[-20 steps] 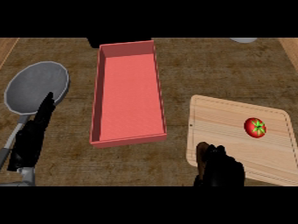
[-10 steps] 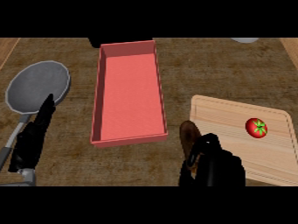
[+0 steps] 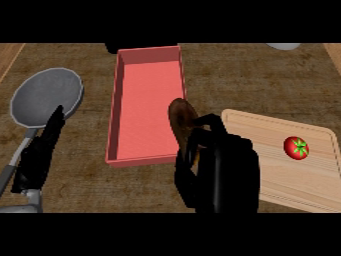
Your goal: Pick the sweet potato from the cutting board and place it in the cardboard box
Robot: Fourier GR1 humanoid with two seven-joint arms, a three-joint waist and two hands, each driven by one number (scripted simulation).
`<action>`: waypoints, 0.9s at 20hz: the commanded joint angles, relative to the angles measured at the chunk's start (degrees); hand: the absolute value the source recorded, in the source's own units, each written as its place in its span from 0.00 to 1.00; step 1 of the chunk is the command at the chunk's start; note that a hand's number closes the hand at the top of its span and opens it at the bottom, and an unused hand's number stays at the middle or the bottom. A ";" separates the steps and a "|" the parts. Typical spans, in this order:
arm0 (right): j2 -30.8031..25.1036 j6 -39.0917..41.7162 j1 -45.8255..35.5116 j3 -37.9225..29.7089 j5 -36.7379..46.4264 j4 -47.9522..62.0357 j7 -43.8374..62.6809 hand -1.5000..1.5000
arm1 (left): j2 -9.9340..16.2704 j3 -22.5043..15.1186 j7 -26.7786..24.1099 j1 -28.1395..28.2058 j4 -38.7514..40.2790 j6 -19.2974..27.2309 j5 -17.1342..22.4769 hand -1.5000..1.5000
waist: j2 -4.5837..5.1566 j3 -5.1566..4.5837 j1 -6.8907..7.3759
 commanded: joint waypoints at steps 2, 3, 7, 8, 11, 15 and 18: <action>0.43 -0.39 -16.24 -2.73 -7.75 6.49 13.41 1.00 | -0.80 -1.04 2.77 -2.26 0.09 0.72 -1.59 0.50 | 0.06 -0.04 0.57; 0.43 -2.25 -16.92 -6.05 -9.25 10.26 10.48 1.00 | -1.33 -1.16 1.19 -1.02 -0.49 0.96 -1.47 0.50 | 0.12 -0.02 0.59; 0.43 -1.41 -23.80 -13.09 -13.87 16.98 8.36 1.00 | 0.20 -0.29 1.31 0.57 -1.64 -1.63 0.29 0.50 | 0.14 -0.02 0.94; 0.43 -6.52 -24.37 -9.23 -13.65 22.37 9.84 1.00 | 0.10 0.28 -0.68 -1.54 0.72 -0.53 -0.59 0.50 | 0.32 -0.05 1.16; 0.43 -7.44 -31.10 -15.49 -18.20 31.01 5.94 1.00 | -0.82 -1.17 -1.38 1.49 -0.13 -0.93 -0.77 0.50 | 0.48 -0.06 2.14; 0.43 -11.64 -34.44 -16.36 -23.35 41.43 4.23 1.00 | -1.21 -1.51 0.62 -1.15 -0.58 0.06 -2.01 0.50 | 0.60 -0.02 2.10; 0.43 -18.36 -35.60 -15.93 -25.75 49.52 1.57 1.00 | -2.56 -2.68 -0.59 -1.08 0.36 0.61 -2.74 0.50 | 0.88 -0.02 2.80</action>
